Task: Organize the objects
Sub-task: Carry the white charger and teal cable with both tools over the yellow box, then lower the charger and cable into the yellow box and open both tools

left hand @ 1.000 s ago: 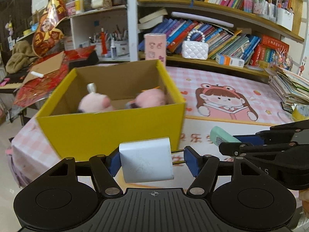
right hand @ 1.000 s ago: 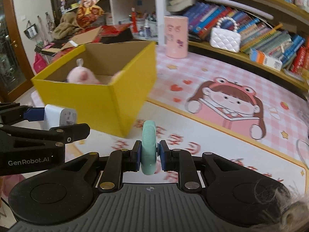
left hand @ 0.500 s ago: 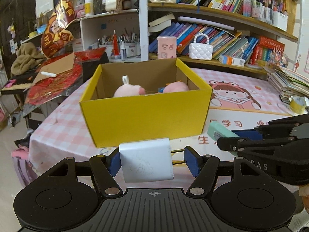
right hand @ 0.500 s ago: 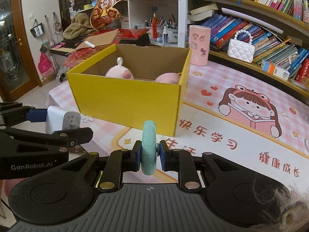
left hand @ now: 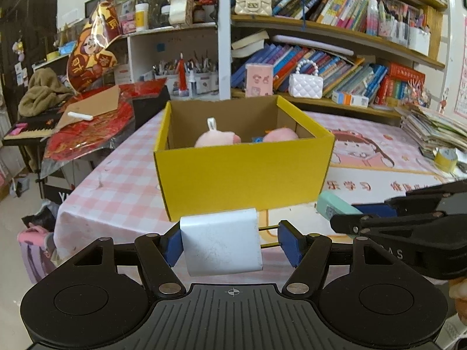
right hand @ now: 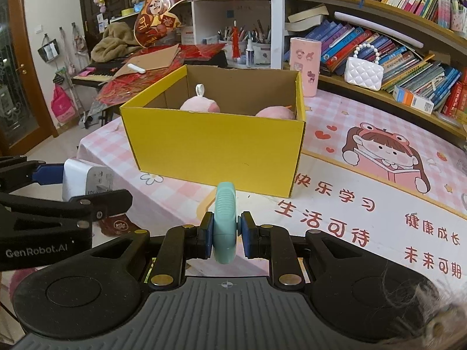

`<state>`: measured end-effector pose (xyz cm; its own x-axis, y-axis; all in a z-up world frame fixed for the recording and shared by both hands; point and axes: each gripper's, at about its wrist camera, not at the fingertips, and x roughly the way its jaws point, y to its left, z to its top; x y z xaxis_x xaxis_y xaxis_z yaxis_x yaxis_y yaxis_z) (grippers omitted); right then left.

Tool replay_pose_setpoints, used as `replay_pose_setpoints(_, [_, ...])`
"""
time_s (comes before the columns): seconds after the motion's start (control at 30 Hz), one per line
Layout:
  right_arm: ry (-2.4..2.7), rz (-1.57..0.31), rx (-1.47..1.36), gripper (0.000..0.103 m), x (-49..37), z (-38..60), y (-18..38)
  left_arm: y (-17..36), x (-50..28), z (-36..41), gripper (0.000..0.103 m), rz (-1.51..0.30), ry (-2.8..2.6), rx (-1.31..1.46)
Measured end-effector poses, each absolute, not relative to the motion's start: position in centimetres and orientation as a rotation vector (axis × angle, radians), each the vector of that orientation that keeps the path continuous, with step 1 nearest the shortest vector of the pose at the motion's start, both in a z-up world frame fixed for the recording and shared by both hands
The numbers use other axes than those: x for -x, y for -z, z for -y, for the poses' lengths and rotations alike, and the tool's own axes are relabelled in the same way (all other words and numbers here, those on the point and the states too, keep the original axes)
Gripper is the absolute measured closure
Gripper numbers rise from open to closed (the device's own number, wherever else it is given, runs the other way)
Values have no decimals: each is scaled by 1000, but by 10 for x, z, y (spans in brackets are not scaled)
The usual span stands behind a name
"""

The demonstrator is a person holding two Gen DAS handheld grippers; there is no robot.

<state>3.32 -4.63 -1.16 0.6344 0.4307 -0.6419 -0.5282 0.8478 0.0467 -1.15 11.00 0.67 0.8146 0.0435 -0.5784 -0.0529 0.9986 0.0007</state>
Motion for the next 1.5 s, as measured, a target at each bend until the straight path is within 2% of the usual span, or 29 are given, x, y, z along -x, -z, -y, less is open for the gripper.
replay_pose_setpoints(0.33, [-514,-575,115,85,-66,38,-17,-32,-20,-127,36,-510,-53,33])
replay_pose_setpoints(0.57, [-480,-443,147,85,-123,24,-39,-46,-79,-131,36,-458,-42,1])
replay_pose_setpoints(0.77, [-483,-499,248,85,-173,4,-13,-28,-126,-133,36,-513,-82,-27])
replay_pose_setpoints(1.0, [-542,-574,339,85,-194,-12,18,1,-152,-129,36,-600,-107,-76])
replay_pose_setpoints(1.23, [-578,-605,360,84,-207,-13,22,12,-162,-128,35,-634,-122,-90])
replay_pose_setpoints(1.3, [-578,-600,372,81,-209,-14,21,10,-163,-126,33,-628,-132,-109])
replay_pose_setpoints(1.33, [-572,-596,379,76,-208,-14,21,9,-162,-125,32,-614,-146,-129])
replay_pose_setpoints(1.4, [-574,-586,372,73,-206,-11,18,4,-159,-124,24,-593,-165,-146])
replay_pose_setpoints(1.47, [-570,-570,354,60,-203,-5,14,-3,-155,-126,21,-568,-173,-135])
replay_pose_setpoints(1.5, [-568,-561,343,57,-202,-1,11,-7,-153,-127,18,-560,-172,-121])
